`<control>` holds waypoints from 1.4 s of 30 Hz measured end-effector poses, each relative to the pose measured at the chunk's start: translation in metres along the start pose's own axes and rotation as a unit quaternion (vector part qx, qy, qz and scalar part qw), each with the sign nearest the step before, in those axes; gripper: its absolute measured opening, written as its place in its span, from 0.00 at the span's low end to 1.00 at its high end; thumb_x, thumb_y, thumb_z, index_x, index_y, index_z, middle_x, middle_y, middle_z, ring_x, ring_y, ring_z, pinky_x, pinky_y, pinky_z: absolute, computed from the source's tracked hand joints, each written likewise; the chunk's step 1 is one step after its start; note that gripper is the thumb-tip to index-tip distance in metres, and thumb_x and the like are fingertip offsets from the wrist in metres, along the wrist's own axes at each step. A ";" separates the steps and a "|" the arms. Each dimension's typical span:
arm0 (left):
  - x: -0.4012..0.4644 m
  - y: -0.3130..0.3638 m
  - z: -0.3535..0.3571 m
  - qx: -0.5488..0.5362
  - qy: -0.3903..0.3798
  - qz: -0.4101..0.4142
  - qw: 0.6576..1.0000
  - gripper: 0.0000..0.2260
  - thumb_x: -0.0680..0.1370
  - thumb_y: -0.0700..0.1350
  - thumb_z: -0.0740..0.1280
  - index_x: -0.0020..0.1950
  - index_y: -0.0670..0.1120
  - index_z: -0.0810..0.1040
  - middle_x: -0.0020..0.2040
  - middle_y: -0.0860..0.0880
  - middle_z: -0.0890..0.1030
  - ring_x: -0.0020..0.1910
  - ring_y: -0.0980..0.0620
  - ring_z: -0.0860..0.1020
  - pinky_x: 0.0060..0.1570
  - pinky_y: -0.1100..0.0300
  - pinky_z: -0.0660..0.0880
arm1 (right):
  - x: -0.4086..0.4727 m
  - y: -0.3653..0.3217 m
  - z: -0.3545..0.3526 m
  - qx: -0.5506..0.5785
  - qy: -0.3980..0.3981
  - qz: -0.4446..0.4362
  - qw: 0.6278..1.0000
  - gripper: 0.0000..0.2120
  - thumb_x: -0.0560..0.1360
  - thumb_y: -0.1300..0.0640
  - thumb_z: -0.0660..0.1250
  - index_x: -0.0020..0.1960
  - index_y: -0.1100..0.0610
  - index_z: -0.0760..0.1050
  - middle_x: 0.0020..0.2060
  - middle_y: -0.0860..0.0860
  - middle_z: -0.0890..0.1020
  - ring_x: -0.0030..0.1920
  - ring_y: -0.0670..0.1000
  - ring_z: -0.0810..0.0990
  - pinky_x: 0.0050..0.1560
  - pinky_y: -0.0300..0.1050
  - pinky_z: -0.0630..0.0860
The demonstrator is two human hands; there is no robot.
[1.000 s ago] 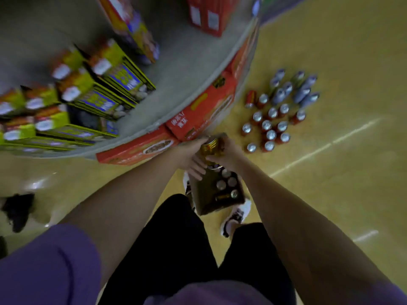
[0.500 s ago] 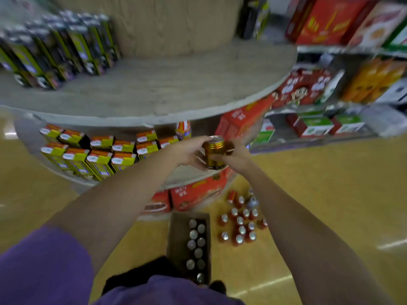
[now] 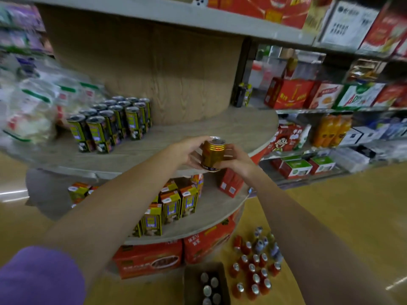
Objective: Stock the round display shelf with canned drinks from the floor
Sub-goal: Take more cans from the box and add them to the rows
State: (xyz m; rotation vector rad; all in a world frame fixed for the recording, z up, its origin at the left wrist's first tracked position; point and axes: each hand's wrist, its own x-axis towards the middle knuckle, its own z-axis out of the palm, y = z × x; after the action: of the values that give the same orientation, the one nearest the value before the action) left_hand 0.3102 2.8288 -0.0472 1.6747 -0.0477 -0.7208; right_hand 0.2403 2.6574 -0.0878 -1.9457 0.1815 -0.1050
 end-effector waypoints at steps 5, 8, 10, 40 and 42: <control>-0.025 0.002 -0.061 -0.031 0.011 0.003 0.999 0.15 0.77 0.54 0.68 0.53 0.44 0.74 0.55 0.37 0.76 0.51 0.36 0.79 0.45 0.42 0.80 | -0.007 -0.031 0.048 -0.023 -0.019 -0.002 1.000 0.36 0.62 0.55 0.81 0.67 0.53 0.72 0.60 0.47 0.79 0.62 0.50 0.77 0.66 0.50 0.73; -0.033 0.000 -0.088 -0.031 0.006 0.017 0.999 0.18 0.77 0.54 0.67 0.60 0.43 0.75 0.57 0.38 0.77 0.50 0.37 0.79 0.41 0.46 0.79 | -0.006 -0.051 0.083 -0.029 -0.016 -0.023 0.999 0.34 0.64 0.56 0.81 0.66 0.55 0.72 0.57 0.48 0.79 0.58 0.49 0.78 0.55 0.42 0.76; -0.038 0.000 -0.103 -0.029 0.013 0.031 0.999 0.20 0.77 0.54 0.67 0.63 0.42 0.75 0.57 0.39 0.78 0.50 0.40 0.79 0.42 0.48 0.79 | -0.005 -0.065 0.105 -0.041 -0.013 -0.038 0.998 0.33 0.64 0.56 0.81 0.64 0.54 0.71 0.54 0.47 0.78 0.55 0.48 0.78 0.51 0.41 0.75; 0.120 0.059 -0.200 0.365 0.145 0.165 0.905 0.25 0.62 0.57 0.81 0.47 0.41 0.81 0.47 0.47 0.82 0.48 0.50 0.79 0.47 0.53 0.76 | 0.203 -0.046 0.179 -0.032 -0.015 -0.003 0.999 0.33 0.61 0.54 0.83 0.58 0.56 0.68 0.54 0.50 0.78 0.56 0.51 0.78 0.53 0.48 0.76; 0.141 0.061 -0.203 0.384 0.139 0.149 0.901 0.24 0.62 0.57 0.81 0.47 0.41 0.81 0.46 0.49 0.81 0.47 0.51 0.79 0.43 0.56 0.75 | 0.225 -0.039 0.180 -0.057 -0.007 0.003 0.998 0.31 0.61 0.53 0.82 0.56 0.56 0.68 0.52 0.50 0.78 0.54 0.51 0.77 0.51 0.46 0.74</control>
State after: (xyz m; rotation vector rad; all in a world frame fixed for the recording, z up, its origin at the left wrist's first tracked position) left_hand 0.5422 2.9334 -0.0412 2.4394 -0.4234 -0.2133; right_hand 0.4934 2.7969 -0.1212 -2.0582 0.1883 -0.0789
